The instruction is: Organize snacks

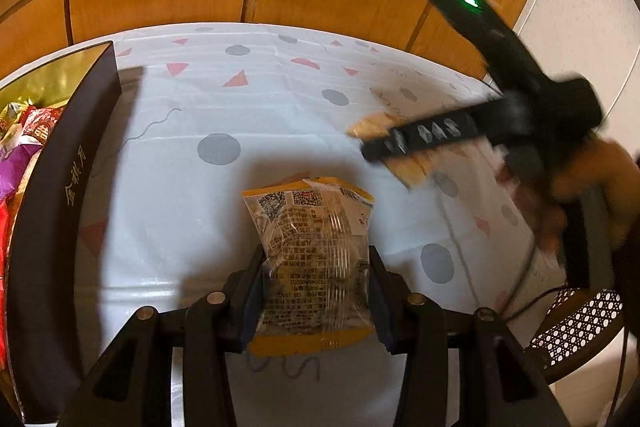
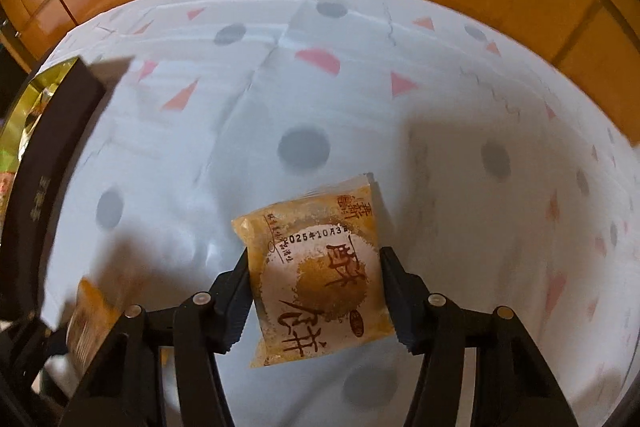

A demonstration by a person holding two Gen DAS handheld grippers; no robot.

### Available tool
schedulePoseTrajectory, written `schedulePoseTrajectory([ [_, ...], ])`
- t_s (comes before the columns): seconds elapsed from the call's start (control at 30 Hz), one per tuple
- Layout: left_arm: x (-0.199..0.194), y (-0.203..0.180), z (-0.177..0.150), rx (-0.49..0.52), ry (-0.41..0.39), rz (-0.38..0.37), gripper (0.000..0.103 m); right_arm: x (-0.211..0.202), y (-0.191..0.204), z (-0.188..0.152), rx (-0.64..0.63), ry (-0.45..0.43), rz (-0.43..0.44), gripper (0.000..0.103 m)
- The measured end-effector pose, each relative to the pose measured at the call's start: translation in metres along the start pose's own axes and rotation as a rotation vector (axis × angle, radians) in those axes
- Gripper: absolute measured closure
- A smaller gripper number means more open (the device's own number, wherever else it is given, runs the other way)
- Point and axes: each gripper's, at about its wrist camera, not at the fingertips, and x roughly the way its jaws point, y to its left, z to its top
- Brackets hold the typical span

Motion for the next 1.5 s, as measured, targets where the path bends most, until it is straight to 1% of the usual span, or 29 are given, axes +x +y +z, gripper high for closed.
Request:
schedulePoseTrajectory([
  [0.07, -0.001, 0.001, 0.0, -0.002, 0.0, -0.002, 0.056, -0.006, 0.0, -0.018, 0.036, -0.009, 0.015, 0.04],
  [0.2, -0.001, 0.001, 0.0, 0.001, 0.0, -0.003, 0.056, -0.016, 0.003, -0.049, 0.051, -0.067, -0.004, 0.04],
  [0.27, -0.001, 0.002, 0.001, -0.006, 0.005, -0.008, 0.057, -0.018, 0.004, -0.057, 0.064, -0.098, -0.004, 0.041],
  [0.37, 0.001, 0.004, 0.004, -0.01, 0.012, -0.013, 0.057, -0.018, 0.005, -0.067, 0.047, -0.135, -0.02, 0.04],
  [0.47, 0.001, 0.001, 0.006, -0.006, 0.021, 0.006, 0.058, -0.023, 0.01, -0.076, 0.041, -0.155, -0.033, 0.04],
  [0.7, -0.005, -0.001, 0.01, 0.0, 0.029, 0.082, 0.059, -0.02, 0.012, -0.076, 0.035, -0.202, -0.041, 0.04],
  [0.87, -0.033, -0.004, 0.019, 0.009, -0.034, 0.124, 0.059, -0.019, 0.018, -0.083, 0.025, -0.253, -0.08, 0.041],
  [1.0, -0.051, -0.007, 0.026, 0.009, -0.076, 0.123, 0.059, -0.019, 0.018, -0.088, 0.031, -0.293, -0.075, 0.041],
  [1.27, -0.079, -0.007, 0.032, 0.004, -0.124, 0.119, 0.059, -0.019, 0.019, -0.09, 0.03, -0.313, -0.081, 0.041],
  [1.5, -0.095, 0.002, 0.034, -0.01, -0.148, 0.164, 0.059, -0.019, 0.021, -0.09, 0.026, -0.319, -0.093, 0.041],
])
